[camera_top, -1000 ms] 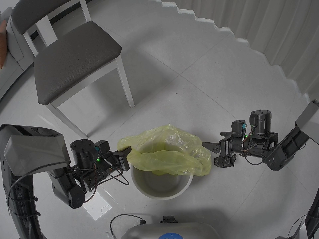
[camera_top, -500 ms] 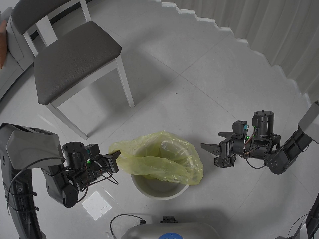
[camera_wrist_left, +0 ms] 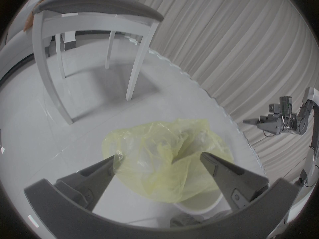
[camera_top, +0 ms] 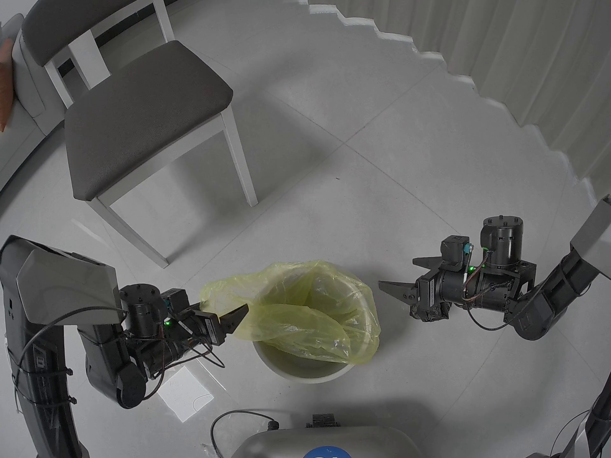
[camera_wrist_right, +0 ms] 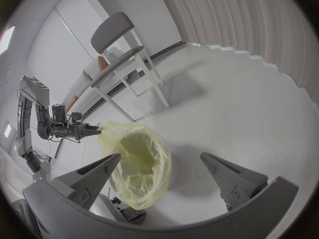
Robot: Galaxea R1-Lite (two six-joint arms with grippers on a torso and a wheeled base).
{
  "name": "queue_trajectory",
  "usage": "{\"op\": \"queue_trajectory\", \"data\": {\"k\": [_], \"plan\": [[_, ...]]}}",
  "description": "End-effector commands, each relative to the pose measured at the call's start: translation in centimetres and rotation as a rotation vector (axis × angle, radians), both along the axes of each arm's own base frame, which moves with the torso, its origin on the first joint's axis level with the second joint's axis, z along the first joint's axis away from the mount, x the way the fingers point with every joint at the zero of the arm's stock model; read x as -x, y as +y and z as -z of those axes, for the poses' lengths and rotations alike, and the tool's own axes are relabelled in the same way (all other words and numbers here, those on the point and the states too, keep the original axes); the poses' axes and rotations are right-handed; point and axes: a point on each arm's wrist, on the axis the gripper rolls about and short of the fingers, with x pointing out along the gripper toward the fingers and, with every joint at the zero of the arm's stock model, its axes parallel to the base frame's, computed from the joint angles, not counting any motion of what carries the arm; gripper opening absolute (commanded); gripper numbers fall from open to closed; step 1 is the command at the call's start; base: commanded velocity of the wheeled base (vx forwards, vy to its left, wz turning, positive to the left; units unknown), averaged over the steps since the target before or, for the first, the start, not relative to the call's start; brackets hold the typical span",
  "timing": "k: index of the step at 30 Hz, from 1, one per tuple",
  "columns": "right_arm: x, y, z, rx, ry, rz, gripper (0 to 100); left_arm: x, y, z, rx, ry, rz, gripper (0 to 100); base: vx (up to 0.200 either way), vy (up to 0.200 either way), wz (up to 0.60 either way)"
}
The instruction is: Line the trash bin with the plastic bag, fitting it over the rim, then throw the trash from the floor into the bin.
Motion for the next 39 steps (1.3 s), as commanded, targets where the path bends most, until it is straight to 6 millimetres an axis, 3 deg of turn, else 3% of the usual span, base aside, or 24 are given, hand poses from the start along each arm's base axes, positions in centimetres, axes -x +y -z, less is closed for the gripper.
{"op": "queue_trajectory", "data": {"k": [1,9,15,20,26,34,39], "plan": [[0.7,1.5,0.2,0.004,0.003,-0.051,100,1.8,0.8,-0.8,-0.003,0.014,-0.007,100,0.000,0.000,0.00],[1.5,3.1,0.6,0.009,0.018,-0.103,100,3.5,1.0,-0.9,-0.018,0.055,0.001,100,0.000,0.000,0.00],[2.4,4.7,2.4,0.041,0.051,-0.167,100,3.9,1.1,-2.1,-0.007,0.017,0.003,100,0.000,0.000,0.00],[3.8,6.3,4.9,0.068,0.044,-0.243,100,5.7,1.7,-6.0,0.031,-0.109,0.006,100,0.000,0.000,0.00],[3.7,6.4,8.0,0.144,-0.009,-0.286,100,7.4,2.1,-8.9,0.070,-0.216,0.049,100,0.000,0.000,0.00],[2.6,7.3,11.5,0.194,-0.006,-0.316,100,7.3,2.3,-9.2,0.076,-0.232,0.040,100,0.000,0.000,0.00],[2.1,8.5,12.6,0.199,-0.030,-0.338,100,7.3,2.3,-9.7,0.083,-0.253,0.038,100,0.000,0.000,0.00]]}}
